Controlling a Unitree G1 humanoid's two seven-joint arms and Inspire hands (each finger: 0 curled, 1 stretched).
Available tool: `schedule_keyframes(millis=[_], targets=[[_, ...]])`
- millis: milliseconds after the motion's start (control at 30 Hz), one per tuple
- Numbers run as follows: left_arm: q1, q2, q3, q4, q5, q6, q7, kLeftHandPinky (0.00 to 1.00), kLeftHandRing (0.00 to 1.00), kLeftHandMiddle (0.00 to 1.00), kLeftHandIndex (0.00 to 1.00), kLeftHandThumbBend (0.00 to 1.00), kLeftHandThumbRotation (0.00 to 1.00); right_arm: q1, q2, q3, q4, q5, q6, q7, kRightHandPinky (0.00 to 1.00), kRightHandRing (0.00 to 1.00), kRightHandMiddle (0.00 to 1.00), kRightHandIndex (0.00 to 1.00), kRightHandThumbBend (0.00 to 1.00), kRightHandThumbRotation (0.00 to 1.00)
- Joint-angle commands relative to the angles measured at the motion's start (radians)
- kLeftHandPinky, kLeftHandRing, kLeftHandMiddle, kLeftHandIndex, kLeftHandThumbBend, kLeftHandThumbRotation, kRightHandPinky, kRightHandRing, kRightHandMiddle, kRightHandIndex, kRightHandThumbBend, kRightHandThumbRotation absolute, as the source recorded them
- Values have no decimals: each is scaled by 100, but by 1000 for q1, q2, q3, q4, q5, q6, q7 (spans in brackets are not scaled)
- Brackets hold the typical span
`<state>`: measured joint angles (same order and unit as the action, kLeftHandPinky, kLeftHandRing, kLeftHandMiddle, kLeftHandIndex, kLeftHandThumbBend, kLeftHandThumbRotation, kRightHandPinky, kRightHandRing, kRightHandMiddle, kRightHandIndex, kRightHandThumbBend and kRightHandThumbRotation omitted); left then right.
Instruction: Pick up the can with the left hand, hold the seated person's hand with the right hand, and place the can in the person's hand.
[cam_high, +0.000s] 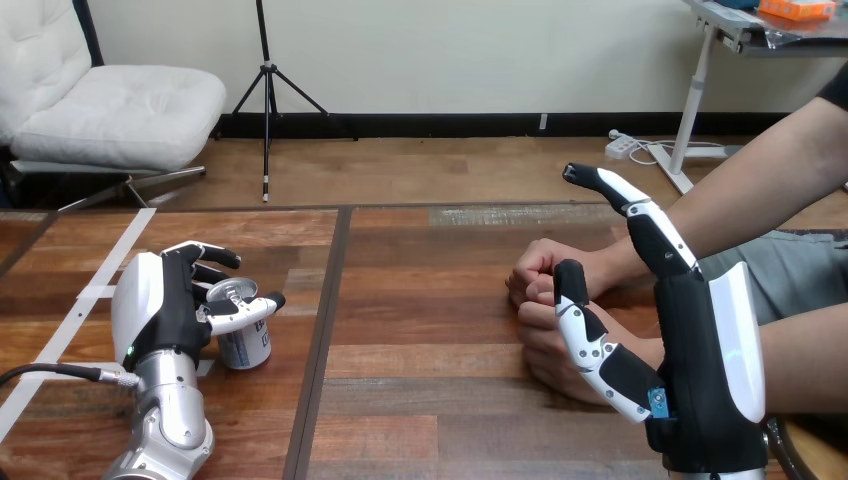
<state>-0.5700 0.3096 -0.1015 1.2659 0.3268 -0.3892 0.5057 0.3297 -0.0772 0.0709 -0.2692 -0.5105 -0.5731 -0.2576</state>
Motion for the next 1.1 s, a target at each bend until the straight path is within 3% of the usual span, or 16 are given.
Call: schedule_keyframes(millis=[0, 800, 1067], targets=[[-45, 7, -7, 7, 14, -19, 14, 51, 46, 48, 56, 69, 0, -51, -2, -5, -33, 15, -12, -1, 87, 87, 85, 81, 20, 0], [-37, 5, -10, 0, 23, -52, 35, 48, 45, 48, 55, 68, 0, -52, -2, -3, -24, 16, -19, -5, 85, 86, 84, 81, 20, 0], [-32, -5, 19, -8, -9, -93, 17, 46, 45, 49, 54, 69, 0, -52, -2, -1, -23, 23, -18, -2, 84, 86, 84, 81, 20, 0]])
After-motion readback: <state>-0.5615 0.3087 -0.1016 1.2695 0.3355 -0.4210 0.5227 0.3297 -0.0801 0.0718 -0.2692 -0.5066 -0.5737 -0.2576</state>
